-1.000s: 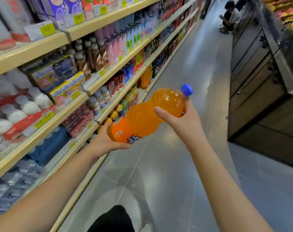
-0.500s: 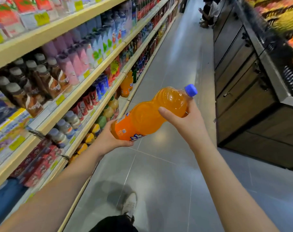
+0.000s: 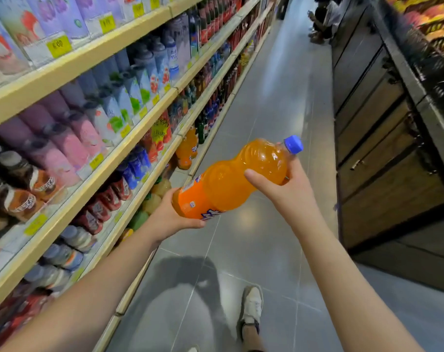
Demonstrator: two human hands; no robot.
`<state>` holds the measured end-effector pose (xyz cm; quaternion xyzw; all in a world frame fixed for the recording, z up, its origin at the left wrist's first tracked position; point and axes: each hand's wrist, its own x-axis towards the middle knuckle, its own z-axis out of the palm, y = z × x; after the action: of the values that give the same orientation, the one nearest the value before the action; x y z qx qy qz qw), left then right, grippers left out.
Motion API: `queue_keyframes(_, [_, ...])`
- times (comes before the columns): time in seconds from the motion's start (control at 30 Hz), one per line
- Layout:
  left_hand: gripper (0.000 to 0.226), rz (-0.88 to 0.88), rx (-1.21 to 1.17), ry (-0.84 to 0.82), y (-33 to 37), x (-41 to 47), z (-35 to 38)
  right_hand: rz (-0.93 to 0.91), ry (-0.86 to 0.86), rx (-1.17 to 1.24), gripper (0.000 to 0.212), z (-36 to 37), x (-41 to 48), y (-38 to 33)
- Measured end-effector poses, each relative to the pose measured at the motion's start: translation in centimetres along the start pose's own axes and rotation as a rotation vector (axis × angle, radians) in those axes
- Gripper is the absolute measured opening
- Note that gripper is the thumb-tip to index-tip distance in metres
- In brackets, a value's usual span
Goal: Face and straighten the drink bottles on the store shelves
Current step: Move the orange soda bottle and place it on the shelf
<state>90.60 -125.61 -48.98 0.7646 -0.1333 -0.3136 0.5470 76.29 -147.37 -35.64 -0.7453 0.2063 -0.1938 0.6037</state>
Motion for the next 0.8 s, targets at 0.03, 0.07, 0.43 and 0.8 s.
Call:
queue_keyframes(0.03, [0.114, -0.006, -0.002, 0.013, 0.4, 1.4, 0.5, -0.004, -0.012, 0.003, 0.063, -0.6, 1.7, 0.4])
queue_keyframes(0.07, [0.113, -0.013, -0.004, 0.025, 0.8, 2.8, 1.0, -0.007, -0.026, 0.009, 0.061, -1.3, 3.3, 0.9])
queue_keyframes(0.43, [0.126, -0.106, -0.091, 0.214, 4.3, 14.9, 6.1, -0.016, -0.302, 0.026, 0.061, -6.4, 20.7, 3.9])
queue_keyframes(0.8, [0.118, -0.153, -0.174, 0.292, 6.4, 25.8, 5.3, -0.007, -0.498, 0.015, 0.061, -5.2, 34.5, 5.2])
